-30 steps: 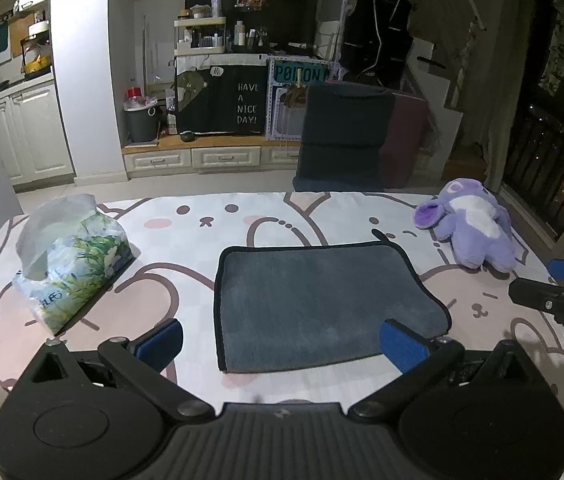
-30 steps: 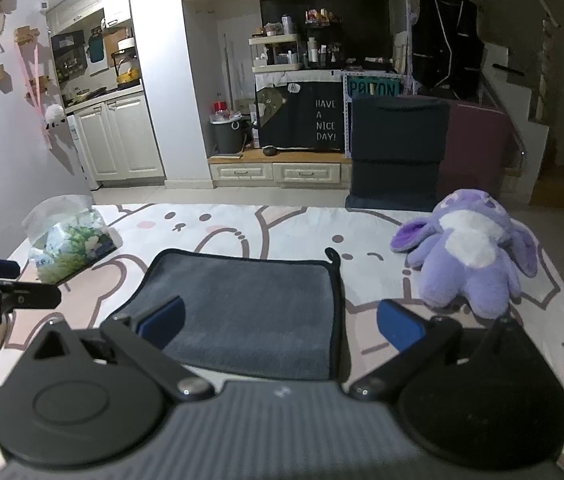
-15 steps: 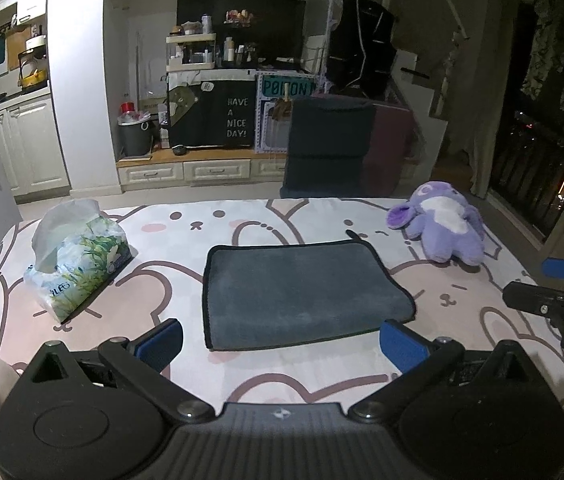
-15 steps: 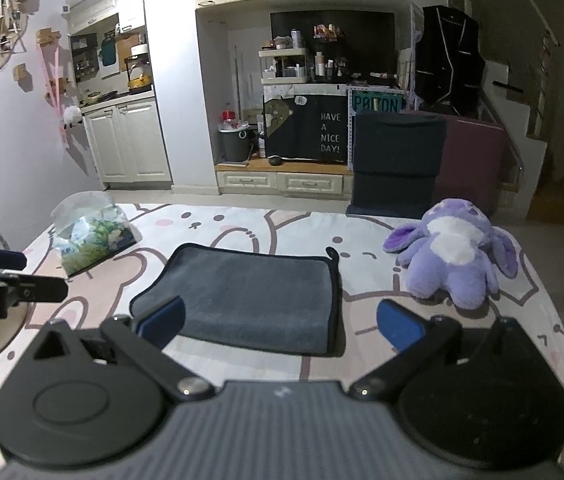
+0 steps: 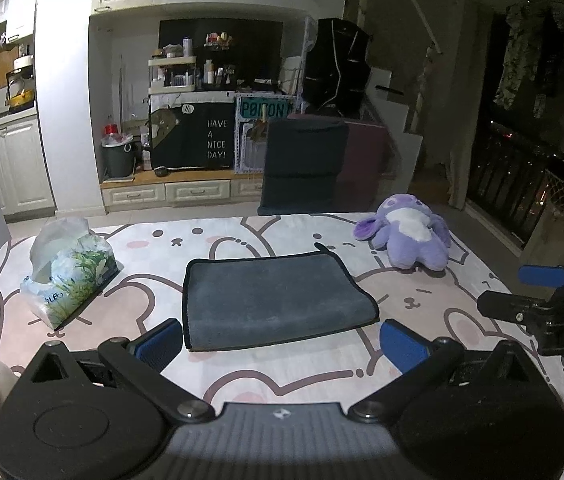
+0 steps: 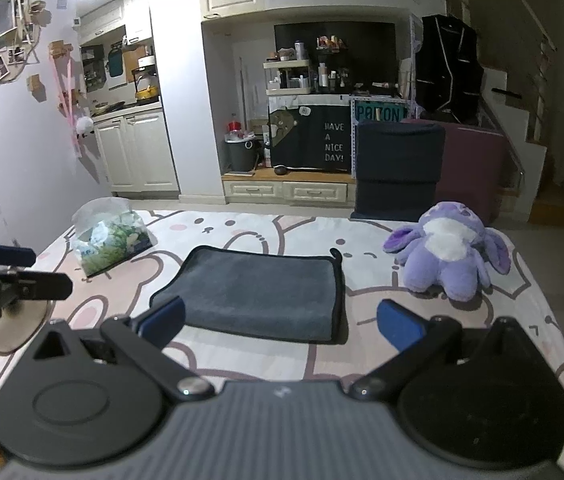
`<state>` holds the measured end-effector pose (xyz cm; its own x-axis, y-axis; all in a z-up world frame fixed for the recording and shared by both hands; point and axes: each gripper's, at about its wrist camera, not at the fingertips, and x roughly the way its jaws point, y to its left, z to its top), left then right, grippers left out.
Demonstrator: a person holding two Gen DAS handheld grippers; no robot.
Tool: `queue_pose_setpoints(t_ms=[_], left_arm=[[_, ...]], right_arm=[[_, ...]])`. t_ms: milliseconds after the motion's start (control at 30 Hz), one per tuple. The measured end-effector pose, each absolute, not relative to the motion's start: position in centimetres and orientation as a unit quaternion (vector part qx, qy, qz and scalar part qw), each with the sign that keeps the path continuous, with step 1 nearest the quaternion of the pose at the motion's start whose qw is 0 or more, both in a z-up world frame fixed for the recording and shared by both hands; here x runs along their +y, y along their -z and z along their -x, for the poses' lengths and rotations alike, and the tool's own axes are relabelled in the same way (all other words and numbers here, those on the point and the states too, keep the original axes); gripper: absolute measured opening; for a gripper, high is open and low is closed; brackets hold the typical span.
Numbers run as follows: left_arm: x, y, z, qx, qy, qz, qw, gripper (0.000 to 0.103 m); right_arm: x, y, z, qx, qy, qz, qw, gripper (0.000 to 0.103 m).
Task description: Fold towel
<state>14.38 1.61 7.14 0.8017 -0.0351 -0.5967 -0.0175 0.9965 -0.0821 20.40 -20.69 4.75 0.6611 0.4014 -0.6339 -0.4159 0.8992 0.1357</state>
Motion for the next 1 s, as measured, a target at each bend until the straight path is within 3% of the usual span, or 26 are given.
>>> queue_pose_setpoints(t_ms=[1000], left_arm=[[0.8,-5.3,-7.3,0.299,0.007,0.044,0.953,0.103]], right_arm=[[-22.1,-5.1,-12.7,0.320,-0.248,0.002,0.914,0.103]])
